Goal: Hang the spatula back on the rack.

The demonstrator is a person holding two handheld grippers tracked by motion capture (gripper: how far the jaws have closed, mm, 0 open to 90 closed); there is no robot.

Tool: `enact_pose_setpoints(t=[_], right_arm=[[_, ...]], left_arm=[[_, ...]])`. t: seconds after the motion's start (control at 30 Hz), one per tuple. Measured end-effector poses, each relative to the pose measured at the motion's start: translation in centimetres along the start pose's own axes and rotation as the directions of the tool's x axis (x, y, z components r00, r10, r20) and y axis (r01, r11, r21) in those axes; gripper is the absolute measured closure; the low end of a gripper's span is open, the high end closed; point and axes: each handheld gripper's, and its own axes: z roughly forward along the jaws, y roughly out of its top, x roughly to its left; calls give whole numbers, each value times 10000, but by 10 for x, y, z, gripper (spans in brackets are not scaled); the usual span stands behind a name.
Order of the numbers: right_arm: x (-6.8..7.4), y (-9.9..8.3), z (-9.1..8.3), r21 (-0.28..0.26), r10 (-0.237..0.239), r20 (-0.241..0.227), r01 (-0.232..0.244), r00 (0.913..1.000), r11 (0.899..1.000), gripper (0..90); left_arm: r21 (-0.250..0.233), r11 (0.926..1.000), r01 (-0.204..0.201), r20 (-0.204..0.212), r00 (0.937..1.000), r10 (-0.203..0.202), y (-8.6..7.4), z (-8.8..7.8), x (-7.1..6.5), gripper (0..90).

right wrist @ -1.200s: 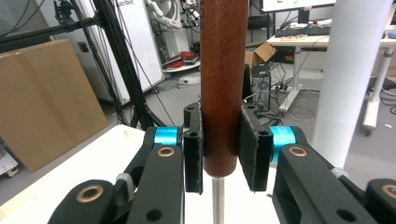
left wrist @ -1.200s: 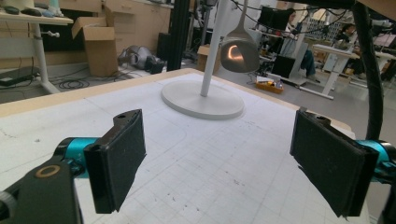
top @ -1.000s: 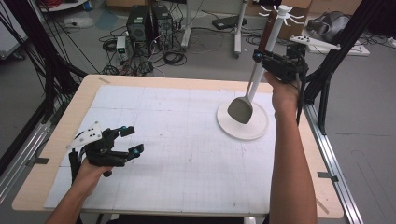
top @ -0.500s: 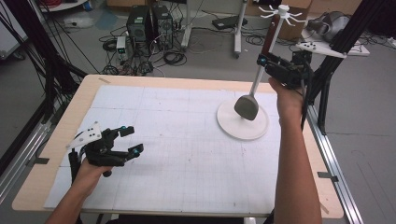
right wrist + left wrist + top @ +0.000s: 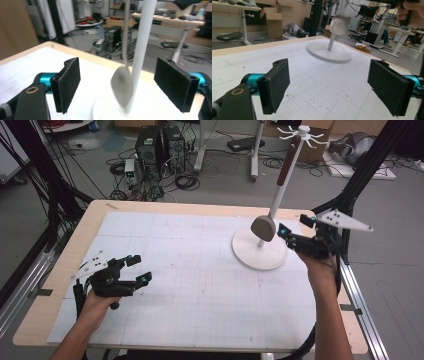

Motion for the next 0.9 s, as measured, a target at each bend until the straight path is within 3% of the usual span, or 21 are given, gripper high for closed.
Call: enact_pose_setpoints(t=[0.2, 0.37, 0.57, 0.73, 0.9], right_arm=[[6, -46, -17, 76, -183, -282, 186, 9994, 9998, 183], [13, -77, -26, 178, -139, -170, 142, 9998, 9997, 179], [27, -102, -31, 504, -323, -85, 327, 9994, 9982, 179], [38, -124, -37, 468, 13, -149, -6, 9999, 9989, 179], [43, -137, -38, 519, 41, -35, -39, 10000, 9986, 179]], left_arm=[[24, 9999, -99, -263, 9996, 99, -2, -1, 2, 184], [-8, 10000, -7, -490, 9988, 6, -5, -1, 4, 184], [-39, 10000, -4, -693, 9976, 1, -8, -2, 5, 184], [-105, 9999, 99, -805, 9967, -107, -11, -5, 6, 185], [-227, 9996, 162, -853, 9962, -181, -13, -8, 6, 186]])
